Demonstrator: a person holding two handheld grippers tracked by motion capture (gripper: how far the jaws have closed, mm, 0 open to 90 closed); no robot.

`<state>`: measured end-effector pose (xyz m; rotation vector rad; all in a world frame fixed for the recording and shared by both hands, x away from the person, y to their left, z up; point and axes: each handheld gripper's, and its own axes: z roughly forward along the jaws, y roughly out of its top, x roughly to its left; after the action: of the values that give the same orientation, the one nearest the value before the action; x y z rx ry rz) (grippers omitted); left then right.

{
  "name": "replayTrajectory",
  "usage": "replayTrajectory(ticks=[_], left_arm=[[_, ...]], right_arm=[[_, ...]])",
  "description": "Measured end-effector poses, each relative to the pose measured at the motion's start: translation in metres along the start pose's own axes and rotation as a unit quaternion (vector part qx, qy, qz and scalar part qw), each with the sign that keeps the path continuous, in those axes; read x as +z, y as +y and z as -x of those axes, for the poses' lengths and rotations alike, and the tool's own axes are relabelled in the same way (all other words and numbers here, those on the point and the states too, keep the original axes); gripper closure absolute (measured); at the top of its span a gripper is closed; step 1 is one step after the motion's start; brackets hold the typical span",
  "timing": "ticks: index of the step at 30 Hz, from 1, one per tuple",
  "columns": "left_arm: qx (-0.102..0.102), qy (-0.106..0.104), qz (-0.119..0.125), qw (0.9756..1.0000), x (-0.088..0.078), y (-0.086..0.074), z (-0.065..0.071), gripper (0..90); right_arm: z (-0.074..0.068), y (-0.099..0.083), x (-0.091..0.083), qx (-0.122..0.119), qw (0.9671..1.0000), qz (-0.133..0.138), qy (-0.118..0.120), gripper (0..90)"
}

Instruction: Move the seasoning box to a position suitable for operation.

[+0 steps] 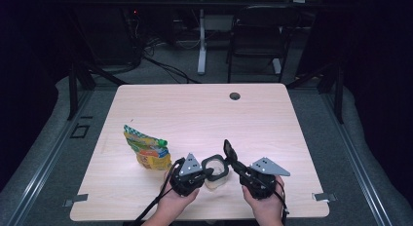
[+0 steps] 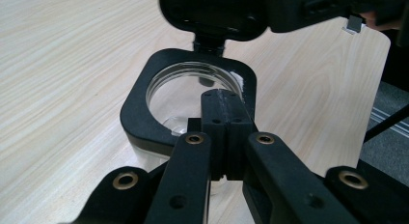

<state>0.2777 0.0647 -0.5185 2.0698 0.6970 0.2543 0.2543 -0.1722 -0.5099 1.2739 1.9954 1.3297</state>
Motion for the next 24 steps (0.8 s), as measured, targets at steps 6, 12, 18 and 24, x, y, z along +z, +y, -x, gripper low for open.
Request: replayTrajectory(ticks=[6, 12, 18, 24], left_arm=[[-0.001, -0.001, 0.001, 1.0, 0.001, 0.0, 0.001, 90.0], [-0.004, -0.003, 0.003, 1.0, 0.001, 0.0, 0.002, 90.0], [-0.006, -0.006, 0.008, 0.9999, 0.002, -0.001, 0.004, 89.7], [-0.007, -0.007, 0.009, 0.9999, 0.002, -0.001, 0.004, 89.0]], right_arm=[[0.007, 0.009, 0.01, 0.002, 0.9998, -0.015, 0.011, 83.9], [0.011, 0.019, 0.024, 0.007, 0.9994, -0.024, 0.022, 84.2], [0.013, 0.027, 0.039, 0.018, 0.9987, -0.029, 0.037, 84.0], [0.013, 0.033, 0.051, 0.027, 0.9976, -0.035, 0.054, 83.5]])
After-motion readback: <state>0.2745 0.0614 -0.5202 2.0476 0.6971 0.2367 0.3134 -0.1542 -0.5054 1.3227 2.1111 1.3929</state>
